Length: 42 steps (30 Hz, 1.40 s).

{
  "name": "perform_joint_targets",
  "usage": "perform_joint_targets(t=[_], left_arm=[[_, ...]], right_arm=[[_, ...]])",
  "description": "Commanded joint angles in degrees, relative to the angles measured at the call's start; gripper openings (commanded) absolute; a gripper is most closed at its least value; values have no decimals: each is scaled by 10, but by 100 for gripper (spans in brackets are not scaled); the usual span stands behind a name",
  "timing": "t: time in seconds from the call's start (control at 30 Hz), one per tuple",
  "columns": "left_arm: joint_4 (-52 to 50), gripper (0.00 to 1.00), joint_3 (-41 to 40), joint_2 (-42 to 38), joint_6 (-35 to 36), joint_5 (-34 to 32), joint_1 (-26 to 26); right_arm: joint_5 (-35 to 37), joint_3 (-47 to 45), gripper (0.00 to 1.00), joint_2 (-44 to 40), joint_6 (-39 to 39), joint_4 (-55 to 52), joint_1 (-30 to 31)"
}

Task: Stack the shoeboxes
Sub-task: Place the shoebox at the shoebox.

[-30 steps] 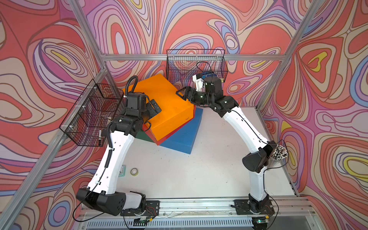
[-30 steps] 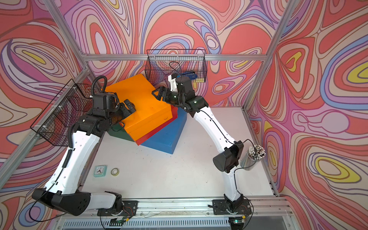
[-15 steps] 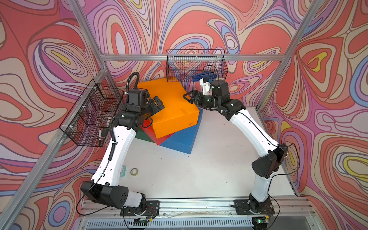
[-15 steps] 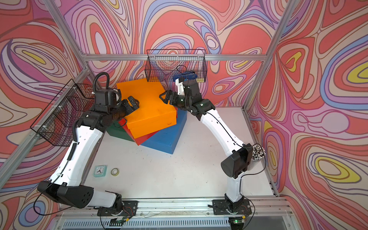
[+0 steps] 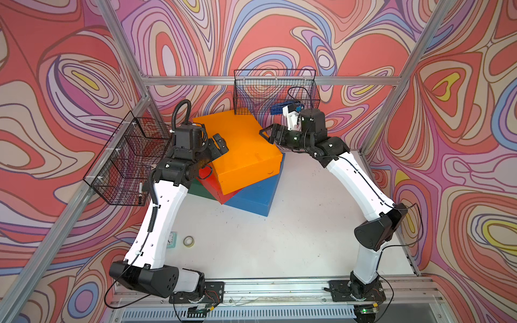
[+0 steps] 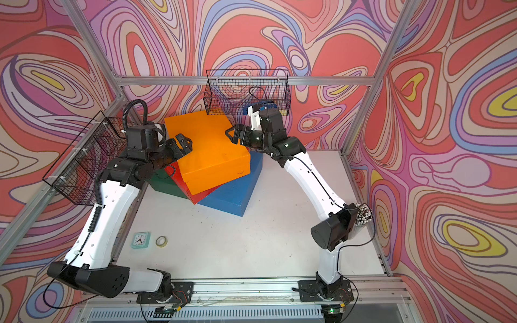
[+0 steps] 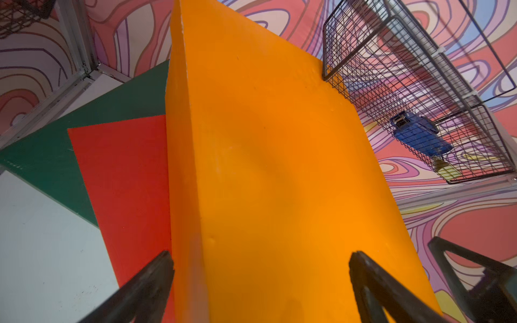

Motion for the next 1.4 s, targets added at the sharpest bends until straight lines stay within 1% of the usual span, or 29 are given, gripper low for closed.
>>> perform_joint_targets(t=[0.0,0.07,0.13,0.17,0.2,0.23,0.3,0.33,0.37,0.4,0.43,0.47,0.5,0.57,0.63,0.77,0.97,1.2,1.3,1.37], left_arm=[[5,100,18,-5,9,-20,13],[-1,100,24,-4,9,-16,20],[-4,100,31,-11,11,-16,27],[-2,98,33,-15,12,-16,29],[4,87,34,-21,17,-14,29],[13,68,32,-27,21,-10,30],[33,35,30,-32,21,7,29],[37,25,36,-28,21,17,29],[37,20,44,-21,23,22,29],[32,16,54,-9,23,29,29],[31,13,62,1,24,36,30],[36,10,66,13,28,45,29],[44,7,67,23,29,54,29],[61,5,67,39,32,61,30],[67,3,72,53,36,53,30],[55,2,85,81,49,17,30],[33,1,94,116,50,12,42],[28,0,65,112,48,-1,50],[14,0,65,109,47,-14,51],[12,0,47,102,45,-25,52]], right_arm=[[15,14,90,-20,-23,-18,-3],[16,12,89,-27,-28,-18,-3],[12,7,84,-37,-33,-12,-3],[6,2,81,-41,-35,-5,-3],[-4,-6,77,-46,-33,7,-3],[-15,-15,72,-47,-32,21,-3],[-40,-17,61,-38,-22,35,-3],[-57,-11,53,-28,-16,36,-3],[-72,-4,43,-18,-11,36,-2],[-86,4,24,-8,-5,34,-2],[-93,8,7,0,-1,33,0],[-97,11,0,4,0,33,0],[-97,10,0,8,-2,33,2],[-95,5,0,7,-6,35,4],[-93,-1,0,7,-8,39,4],[-95,-11,0,10,-8,39,4],[-87,-21,0,3,-17,38,4],[-66,-34,0,-17,-27,38,3],[-66,-38,0,-14,-25,33,3],[-72,-44,0,-14,-21,35,4]])
